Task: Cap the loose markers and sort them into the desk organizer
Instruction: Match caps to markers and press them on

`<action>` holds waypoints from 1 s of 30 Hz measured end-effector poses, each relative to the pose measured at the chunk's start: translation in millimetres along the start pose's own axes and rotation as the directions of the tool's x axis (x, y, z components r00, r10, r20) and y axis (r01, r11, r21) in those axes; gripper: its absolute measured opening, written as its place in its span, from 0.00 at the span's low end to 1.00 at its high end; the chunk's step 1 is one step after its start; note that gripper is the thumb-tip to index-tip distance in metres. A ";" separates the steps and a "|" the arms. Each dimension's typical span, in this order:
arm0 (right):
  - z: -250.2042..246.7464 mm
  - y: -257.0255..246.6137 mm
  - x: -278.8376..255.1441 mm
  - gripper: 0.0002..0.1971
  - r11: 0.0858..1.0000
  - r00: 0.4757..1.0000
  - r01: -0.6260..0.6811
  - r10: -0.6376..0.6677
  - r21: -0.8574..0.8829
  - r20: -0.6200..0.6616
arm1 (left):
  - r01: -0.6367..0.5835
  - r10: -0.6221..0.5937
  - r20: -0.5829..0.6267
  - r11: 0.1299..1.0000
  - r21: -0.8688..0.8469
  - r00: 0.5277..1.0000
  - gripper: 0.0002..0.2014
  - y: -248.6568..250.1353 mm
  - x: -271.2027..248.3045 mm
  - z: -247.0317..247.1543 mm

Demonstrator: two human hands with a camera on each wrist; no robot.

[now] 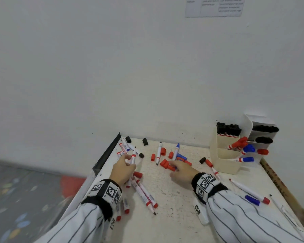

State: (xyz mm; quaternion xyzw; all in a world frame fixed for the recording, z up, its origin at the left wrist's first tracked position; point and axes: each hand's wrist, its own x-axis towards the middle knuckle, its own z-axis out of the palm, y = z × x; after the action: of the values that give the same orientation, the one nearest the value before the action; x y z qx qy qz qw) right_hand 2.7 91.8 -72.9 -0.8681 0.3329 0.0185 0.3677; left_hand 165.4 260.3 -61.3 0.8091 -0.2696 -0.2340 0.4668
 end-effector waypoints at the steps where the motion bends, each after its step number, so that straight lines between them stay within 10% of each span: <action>1: 5.0 -2.1 2.5 0.28 0.999 1.000 -0.023 0.023 0.032 -0.017 | 0.016 -0.016 0.017 1.000 0.018 1.000 0.15 -3.8 -0.5 -4.3; 13: 8.6 -3.8 20.8 0.14 0.947 0.959 -0.262 0.235 -0.185 -0.157 | 0.032 -0.034 0.073 0.999 0.020 0.997 0.12 -14.2 -11.5 -12.8; 17: 8.9 -4.1 9.8 0.02 0.997 0.956 -0.071 0.078 0.035 -0.281 | -0.012 0.017 0.121 0.999 -0.039 0.993 0.10 -9.2 -17.4 -5.8; 30: 7.2 -42.9 -10.3 0.11 0.913 0.888 0.361 -0.274 0.190 -0.369 | -0.183 0.168 0.222 0.982 0.049 0.961 0.10 -0.8 -25.4 11.0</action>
State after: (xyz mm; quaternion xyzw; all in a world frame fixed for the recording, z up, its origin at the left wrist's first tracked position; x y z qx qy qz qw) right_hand 21.6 124.1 -48.4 -0.8471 0.2424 -0.2327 0.4117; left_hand 139.7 270.3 -63.8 0.7673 -0.3973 -0.2692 0.4253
